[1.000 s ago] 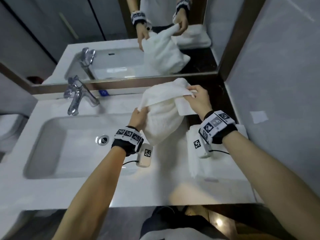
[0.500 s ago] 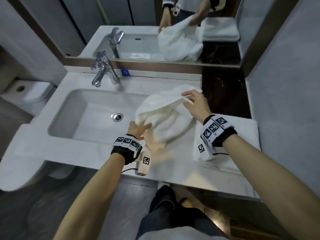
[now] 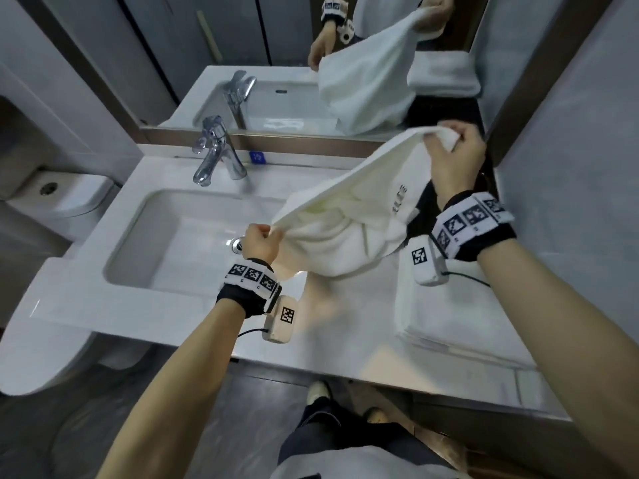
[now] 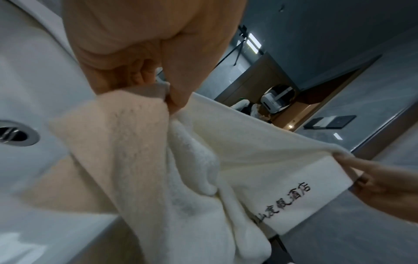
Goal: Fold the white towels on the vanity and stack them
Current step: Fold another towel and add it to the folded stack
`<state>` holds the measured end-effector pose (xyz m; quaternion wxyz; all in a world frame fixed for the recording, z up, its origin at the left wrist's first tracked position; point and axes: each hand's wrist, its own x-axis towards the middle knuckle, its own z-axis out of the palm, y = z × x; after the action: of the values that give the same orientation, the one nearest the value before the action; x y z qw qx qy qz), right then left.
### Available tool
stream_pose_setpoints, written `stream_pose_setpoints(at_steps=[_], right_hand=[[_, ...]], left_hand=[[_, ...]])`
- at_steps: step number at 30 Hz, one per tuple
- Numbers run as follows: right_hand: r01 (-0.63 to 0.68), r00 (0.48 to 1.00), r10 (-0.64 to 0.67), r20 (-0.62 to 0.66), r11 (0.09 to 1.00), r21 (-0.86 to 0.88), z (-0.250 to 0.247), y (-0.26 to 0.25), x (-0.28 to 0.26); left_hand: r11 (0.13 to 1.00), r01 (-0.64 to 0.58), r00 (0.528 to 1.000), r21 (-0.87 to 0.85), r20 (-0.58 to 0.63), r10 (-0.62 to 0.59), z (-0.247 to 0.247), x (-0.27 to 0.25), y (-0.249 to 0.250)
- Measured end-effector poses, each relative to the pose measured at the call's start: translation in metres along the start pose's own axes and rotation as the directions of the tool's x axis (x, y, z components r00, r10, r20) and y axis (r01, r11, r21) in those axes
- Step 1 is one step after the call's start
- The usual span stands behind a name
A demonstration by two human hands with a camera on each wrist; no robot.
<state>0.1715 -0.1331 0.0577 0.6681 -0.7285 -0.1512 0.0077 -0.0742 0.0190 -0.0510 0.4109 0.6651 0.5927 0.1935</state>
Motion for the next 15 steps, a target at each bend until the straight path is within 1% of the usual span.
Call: stream_pose_setpoints(at_steps=[2,3,6,8,9,10,12,13,14,15], right_hand=[[0.022,0.999,-0.018,-0.043,0.995,0.093,0.000,-0.017,0.016],[0.038,0.997,-0.031,-0.075,0.994,0.098,-0.002,-0.023,0.022],[0.063,0.981,-0.063,-0.181,0.998,-0.003,-0.012,-0.029,0.038],[0.046,0.972,-0.054,-0.227,0.998,-0.040,-0.019,-0.022,0.045],[0.029,0.970,-0.039,-0.238,0.998,-0.047,-0.022,-0.016,0.047],[-0.002,0.969,-0.011,-0.245,0.998,-0.055,-0.026,-0.009,0.049],[-0.073,0.968,0.048,-0.245,0.993,-0.094,-0.032,0.004,0.052],[-0.108,0.970,0.075,-0.232,0.986,-0.130,-0.034,0.011,0.053],[-0.144,0.973,0.107,-0.207,0.974,-0.175,-0.036,0.017,0.053],[-0.171,0.976,0.133,-0.172,0.959,-0.226,-0.036,0.022,0.052]], left_hand=[[0.998,-0.060,0.998,-0.036,-0.035,0.059,-0.001,0.005,0.007],[0.995,-0.090,0.995,-0.040,-0.042,0.088,-0.001,0.008,0.009],[0.986,-0.157,0.987,0.048,-0.020,0.158,0.001,0.017,0.011],[0.978,-0.173,0.985,0.119,0.009,0.174,0.004,0.024,0.007],[0.977,-0.158,0.987,0.144,0.025,0.156,0.005,0.027,0.005],[0.982,-0.114,0.993,0.149,0.045,0.108,0.007,0.030,0.003],[0.993,0.015,0.996,0.119,0.086,-0.026,0.012,0.036,0.004],[0.993,0.045,0.993,0.108,0.105,-0.056,0.014,0.038,0.006],[0.995,0.037,0.990,0.097,0.134,-0.050,0.017,0.040,0.010],[0.996,-0.001,0.984,0.090,0.178,-0.015,0.020,0.040,0.014]])
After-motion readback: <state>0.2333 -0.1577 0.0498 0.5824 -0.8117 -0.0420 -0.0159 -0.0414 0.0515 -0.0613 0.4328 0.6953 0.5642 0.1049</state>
